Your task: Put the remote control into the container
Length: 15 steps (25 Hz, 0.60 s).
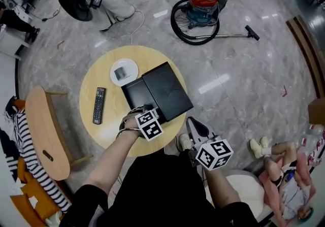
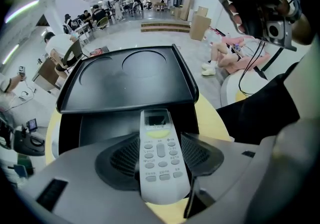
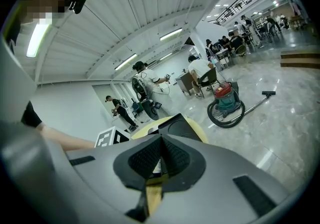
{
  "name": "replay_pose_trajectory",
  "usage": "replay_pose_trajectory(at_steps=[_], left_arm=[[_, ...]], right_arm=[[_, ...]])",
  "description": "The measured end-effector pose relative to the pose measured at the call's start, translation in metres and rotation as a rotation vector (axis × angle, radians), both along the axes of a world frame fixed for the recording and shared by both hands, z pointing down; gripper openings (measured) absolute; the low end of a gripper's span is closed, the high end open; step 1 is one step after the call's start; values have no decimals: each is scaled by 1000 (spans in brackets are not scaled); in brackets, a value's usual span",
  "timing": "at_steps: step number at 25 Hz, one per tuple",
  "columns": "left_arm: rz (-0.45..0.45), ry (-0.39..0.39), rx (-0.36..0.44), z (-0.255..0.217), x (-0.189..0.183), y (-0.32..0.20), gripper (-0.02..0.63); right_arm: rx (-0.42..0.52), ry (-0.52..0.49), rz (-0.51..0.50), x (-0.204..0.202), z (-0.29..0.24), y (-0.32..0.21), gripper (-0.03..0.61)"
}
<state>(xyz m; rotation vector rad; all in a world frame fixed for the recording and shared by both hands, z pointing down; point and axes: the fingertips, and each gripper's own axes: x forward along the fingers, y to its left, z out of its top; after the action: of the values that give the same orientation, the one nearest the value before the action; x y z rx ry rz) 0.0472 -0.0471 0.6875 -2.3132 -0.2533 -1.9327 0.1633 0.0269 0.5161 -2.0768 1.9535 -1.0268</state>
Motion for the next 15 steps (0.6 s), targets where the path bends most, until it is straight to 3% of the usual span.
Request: replay_pose_trajectory(at_steps=[6,15], left_arm=[[-10,-13,-29,8,-2,-3,262],[-7,70,-9,8,4,-3,263]], right_arm=[[-10,0,15,1,2,3,6],[-24,3,22,-3,4,9,6]])
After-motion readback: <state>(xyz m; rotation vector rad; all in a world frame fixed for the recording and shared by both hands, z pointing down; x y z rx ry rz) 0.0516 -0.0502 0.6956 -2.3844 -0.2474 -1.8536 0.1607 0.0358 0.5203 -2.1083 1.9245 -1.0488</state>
